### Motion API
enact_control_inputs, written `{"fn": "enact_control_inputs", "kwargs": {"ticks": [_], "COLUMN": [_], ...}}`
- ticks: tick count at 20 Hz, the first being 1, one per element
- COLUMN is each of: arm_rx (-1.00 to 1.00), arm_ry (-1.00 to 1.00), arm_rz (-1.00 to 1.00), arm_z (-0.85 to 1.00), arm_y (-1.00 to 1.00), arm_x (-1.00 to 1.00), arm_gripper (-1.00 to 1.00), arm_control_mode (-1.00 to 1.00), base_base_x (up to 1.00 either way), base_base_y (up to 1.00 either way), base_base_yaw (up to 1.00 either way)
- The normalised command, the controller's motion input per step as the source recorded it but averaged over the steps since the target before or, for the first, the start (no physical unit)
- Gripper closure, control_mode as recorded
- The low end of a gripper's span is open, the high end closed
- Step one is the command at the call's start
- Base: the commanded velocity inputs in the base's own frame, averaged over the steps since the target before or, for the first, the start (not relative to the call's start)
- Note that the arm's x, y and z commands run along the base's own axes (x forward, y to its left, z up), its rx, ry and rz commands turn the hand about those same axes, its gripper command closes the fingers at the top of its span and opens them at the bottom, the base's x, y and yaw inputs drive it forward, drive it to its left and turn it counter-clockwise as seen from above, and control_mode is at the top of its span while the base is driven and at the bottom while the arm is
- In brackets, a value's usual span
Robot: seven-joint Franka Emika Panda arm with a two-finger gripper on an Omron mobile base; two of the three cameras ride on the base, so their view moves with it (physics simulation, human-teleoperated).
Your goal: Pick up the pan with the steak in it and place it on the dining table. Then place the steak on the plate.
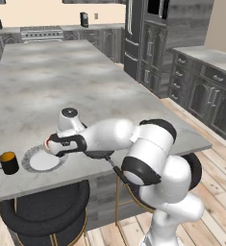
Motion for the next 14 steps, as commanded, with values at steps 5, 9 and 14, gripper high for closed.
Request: {"fn": "enact_control_inputs", "kwargs": {"ticks": [5,9,14], "arm_rx": [0.0,0.0,-0.02], "arm_ry": [0.02,0.03,0.01], "arm_rz": [-0.04,-0.05,0.0], "arm_z": [-0.11,-0.08,-0.03], "arm_y": [0.43,0.29,0.05], "arm_x": [0.04,0.02,0.03], "arm_gripper": [1.0,1.0,1.0], "arm_control_mode": [-1.0,-1.0,-1.0], "base_base_x": [0.0,0.0,0.0], "base_base_y": [0.0,0.0,0.0], "base_base_yaw": [0.0,0.0,0.0]}}
